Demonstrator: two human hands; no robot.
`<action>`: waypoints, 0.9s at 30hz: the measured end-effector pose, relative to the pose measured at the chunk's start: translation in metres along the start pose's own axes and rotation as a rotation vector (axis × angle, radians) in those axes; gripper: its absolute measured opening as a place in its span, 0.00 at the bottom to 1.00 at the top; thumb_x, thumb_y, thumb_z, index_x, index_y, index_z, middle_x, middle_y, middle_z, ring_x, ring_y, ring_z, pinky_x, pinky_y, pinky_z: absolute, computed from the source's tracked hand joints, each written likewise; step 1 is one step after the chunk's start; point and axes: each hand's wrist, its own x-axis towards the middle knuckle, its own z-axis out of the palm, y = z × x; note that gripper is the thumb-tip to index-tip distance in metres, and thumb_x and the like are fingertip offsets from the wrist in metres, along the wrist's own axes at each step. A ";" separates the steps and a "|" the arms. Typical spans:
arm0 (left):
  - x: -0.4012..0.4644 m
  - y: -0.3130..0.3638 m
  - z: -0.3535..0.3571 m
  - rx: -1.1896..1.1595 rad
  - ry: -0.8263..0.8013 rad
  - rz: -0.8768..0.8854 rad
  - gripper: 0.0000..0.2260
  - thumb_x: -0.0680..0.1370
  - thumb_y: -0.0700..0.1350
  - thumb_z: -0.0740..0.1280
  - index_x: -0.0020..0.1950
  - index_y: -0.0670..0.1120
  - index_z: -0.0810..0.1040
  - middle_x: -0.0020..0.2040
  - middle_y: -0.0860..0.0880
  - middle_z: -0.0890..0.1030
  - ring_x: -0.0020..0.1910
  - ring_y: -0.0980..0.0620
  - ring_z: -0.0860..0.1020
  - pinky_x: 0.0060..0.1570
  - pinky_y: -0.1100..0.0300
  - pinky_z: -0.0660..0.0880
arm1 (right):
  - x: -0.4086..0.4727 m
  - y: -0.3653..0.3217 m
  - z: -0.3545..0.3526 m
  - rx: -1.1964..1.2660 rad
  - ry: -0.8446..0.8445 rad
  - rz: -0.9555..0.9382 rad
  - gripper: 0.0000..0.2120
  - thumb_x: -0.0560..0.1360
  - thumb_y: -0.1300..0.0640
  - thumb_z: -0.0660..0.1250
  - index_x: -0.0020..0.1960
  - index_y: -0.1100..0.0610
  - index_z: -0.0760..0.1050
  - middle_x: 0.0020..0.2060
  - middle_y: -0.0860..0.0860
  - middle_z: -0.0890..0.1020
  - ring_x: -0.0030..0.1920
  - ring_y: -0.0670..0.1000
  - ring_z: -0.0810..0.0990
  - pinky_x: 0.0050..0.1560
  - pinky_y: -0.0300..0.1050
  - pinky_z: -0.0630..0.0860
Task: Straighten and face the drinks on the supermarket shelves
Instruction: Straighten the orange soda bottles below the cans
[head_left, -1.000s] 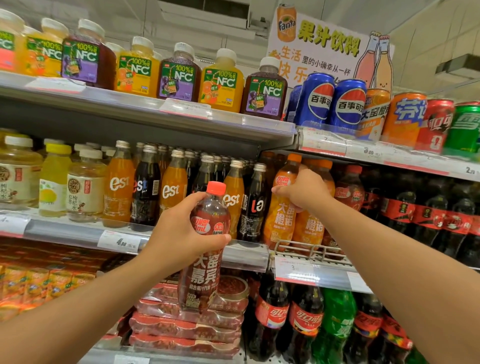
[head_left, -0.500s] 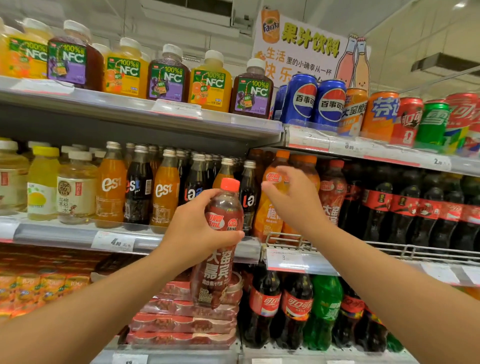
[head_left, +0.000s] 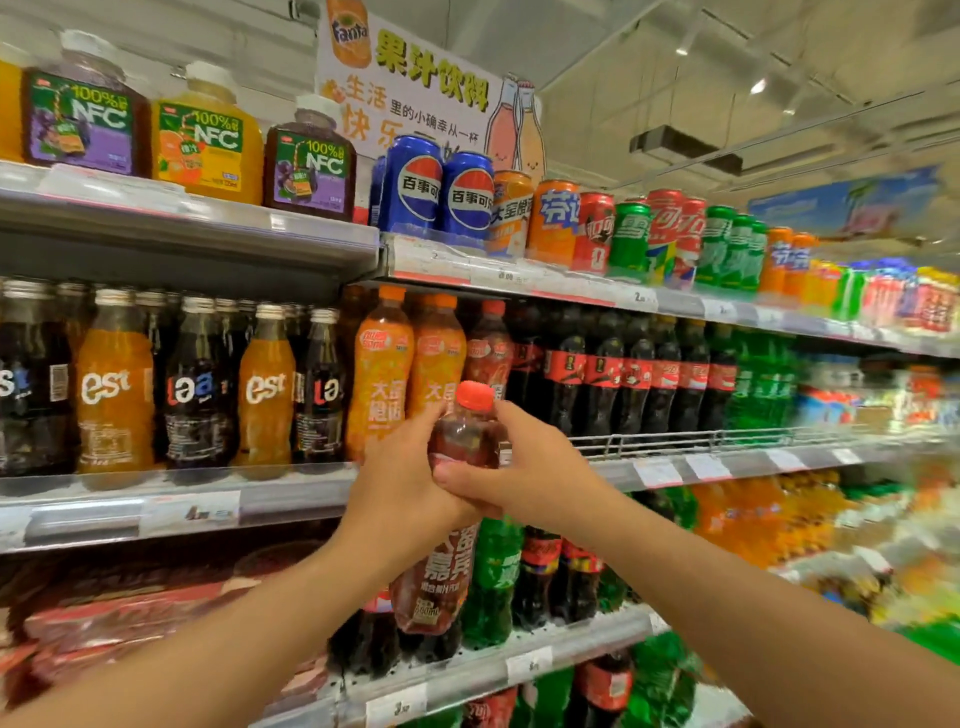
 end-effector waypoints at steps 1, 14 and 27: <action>0.000 0.004 0.010 -0.029 -0.020 0.015 0.31 0.56 0.52 0.76 0.52 0.76 0.69 0.47 0.65 0.81 0.46 0.65 0.80 0.40 0.67 0.76 | -0.002 0.008 -0.007 0.018 -0.006 0.000 0.28 0.63 0.33 0.74 0.59 0.40 0.72 0.47 0.36 0.78 0.41 0.37 0.79 0.33 0.32 0.75; 0.029 -0.030 0.085 0.486 -0.086 -0.250 0.29 0.76 0.60 0.64 0.74 0.51 0.65 0.75 0.53 0.63 0.73 0.53 0.61 0.70 0.55 0.61 | 0.016 0.146 -0.121 0.178 0.063 -0.229 0.24 0.68 0.36 0.73 0.61 0.43 0.74 0.47 0.38 0.83 0.40 0.40 0.81 0.36 0.34 0.74; 0.035 -0.060 0.104 1.263 -0.063 -0.428 0.37 0.76 0.65 0.60 0.78 0.47 0.52 0.77 0.49 0.56 0.73 0.46 0.58 0.68 0.51 0.63 | 0.105 0.155 -0.149 0.208 0.231 -0.404 0.26 0.71 0.37 0.71 0.65 0.43 0.71 0.50 0.37 0.81 0.50 0.39 0.79 0.47 0.39 0.78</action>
